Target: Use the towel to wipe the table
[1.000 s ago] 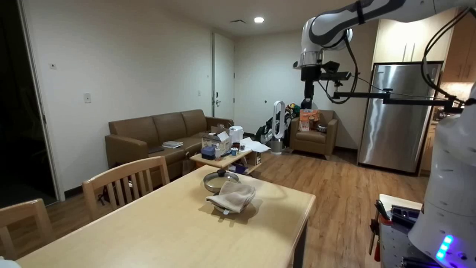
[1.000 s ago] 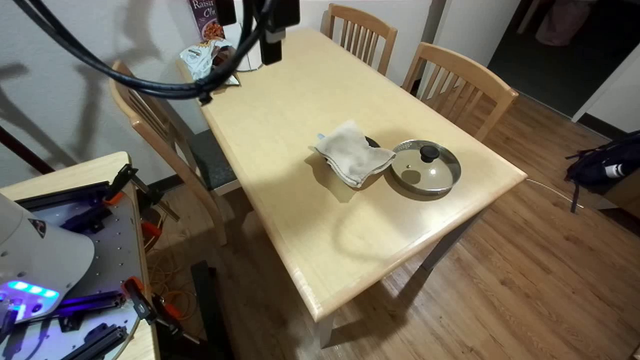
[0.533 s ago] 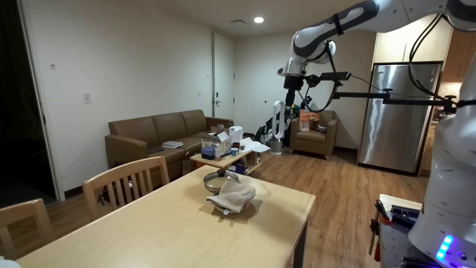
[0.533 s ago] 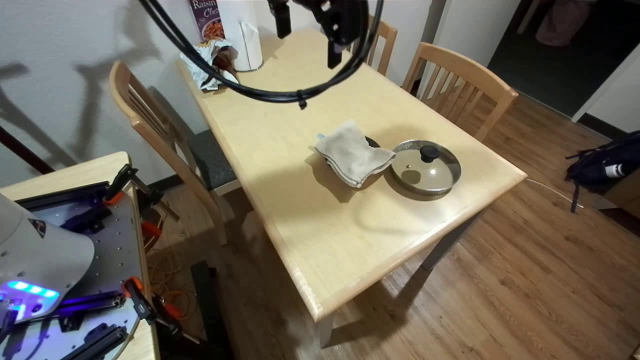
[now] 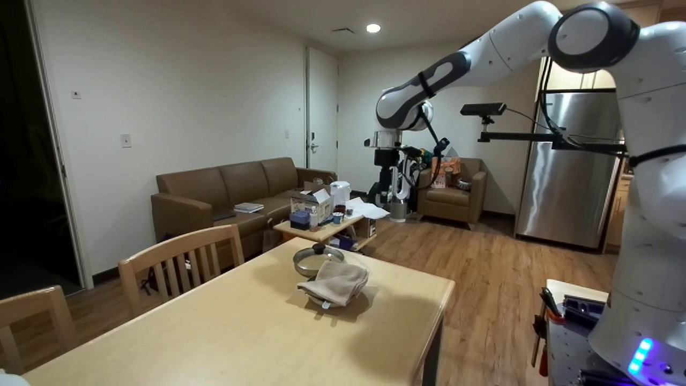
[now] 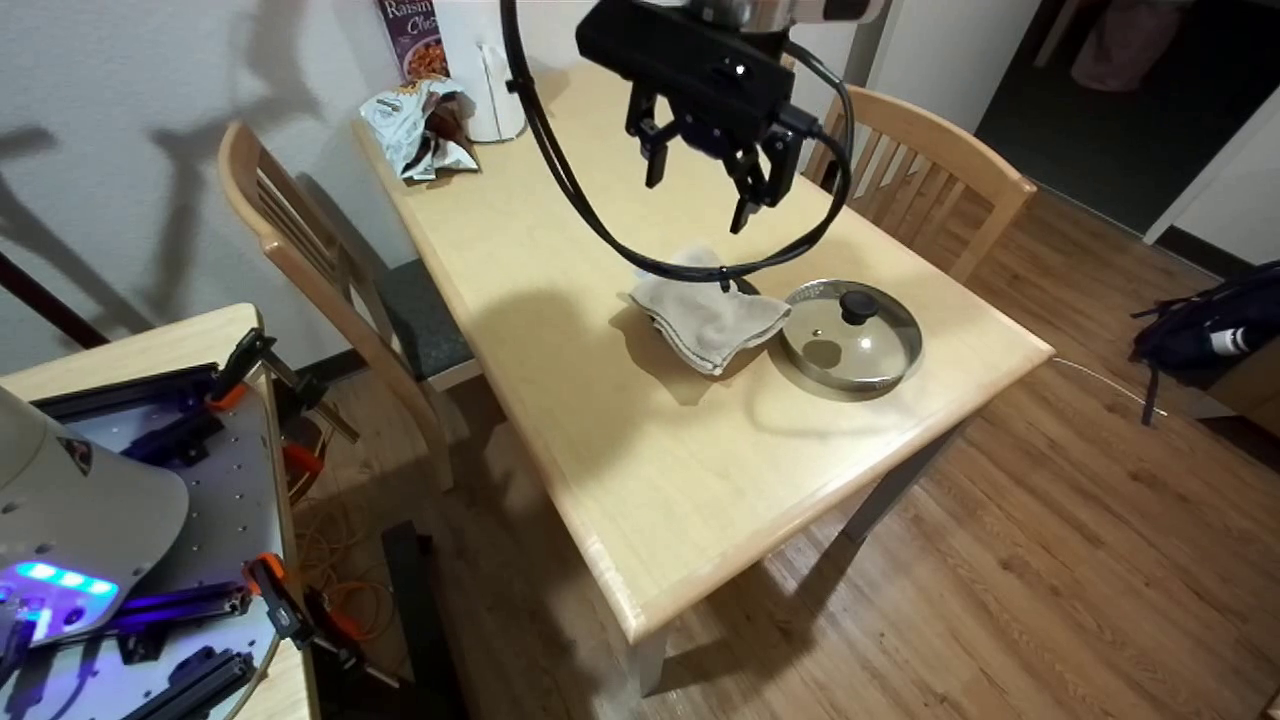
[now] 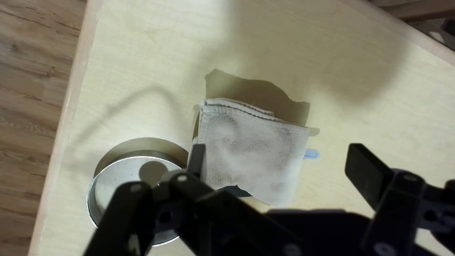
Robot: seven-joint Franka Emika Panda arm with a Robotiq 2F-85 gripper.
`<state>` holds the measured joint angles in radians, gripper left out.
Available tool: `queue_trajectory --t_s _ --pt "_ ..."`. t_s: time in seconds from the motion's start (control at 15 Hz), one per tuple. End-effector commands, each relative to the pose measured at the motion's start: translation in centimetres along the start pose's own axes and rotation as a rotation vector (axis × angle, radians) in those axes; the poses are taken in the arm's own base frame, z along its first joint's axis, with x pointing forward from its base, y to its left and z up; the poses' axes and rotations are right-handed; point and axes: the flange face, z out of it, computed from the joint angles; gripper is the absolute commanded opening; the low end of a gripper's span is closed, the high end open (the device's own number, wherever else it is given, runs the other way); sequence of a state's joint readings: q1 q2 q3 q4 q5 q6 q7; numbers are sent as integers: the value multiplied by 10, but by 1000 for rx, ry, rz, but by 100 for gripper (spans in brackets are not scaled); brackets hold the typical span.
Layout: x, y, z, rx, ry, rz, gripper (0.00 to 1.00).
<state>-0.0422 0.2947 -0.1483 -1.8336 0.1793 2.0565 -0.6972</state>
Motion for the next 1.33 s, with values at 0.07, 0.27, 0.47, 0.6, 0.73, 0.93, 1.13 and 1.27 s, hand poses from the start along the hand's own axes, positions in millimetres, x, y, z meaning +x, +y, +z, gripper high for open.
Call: queue_trajectory --t_s 0.07,0.27,0.47,0.6,0.73,0.93,1.13,1.27 --pt "0 7 -1 -3 3 4 100" --pt "39 6 4 -141 57 -141 100" --pt "99 -11 38 -156 81 -296 100" --pt "132 -25 57 -151 67 -397 100" --pt "150 -32 75 -105 42 -491 100" --pt "147 -43 85 -86 19 -477 100" --pt "151 -33 90 -77 -10 -491 100" --pt "153 -38 99 -45 -73 -625 100"
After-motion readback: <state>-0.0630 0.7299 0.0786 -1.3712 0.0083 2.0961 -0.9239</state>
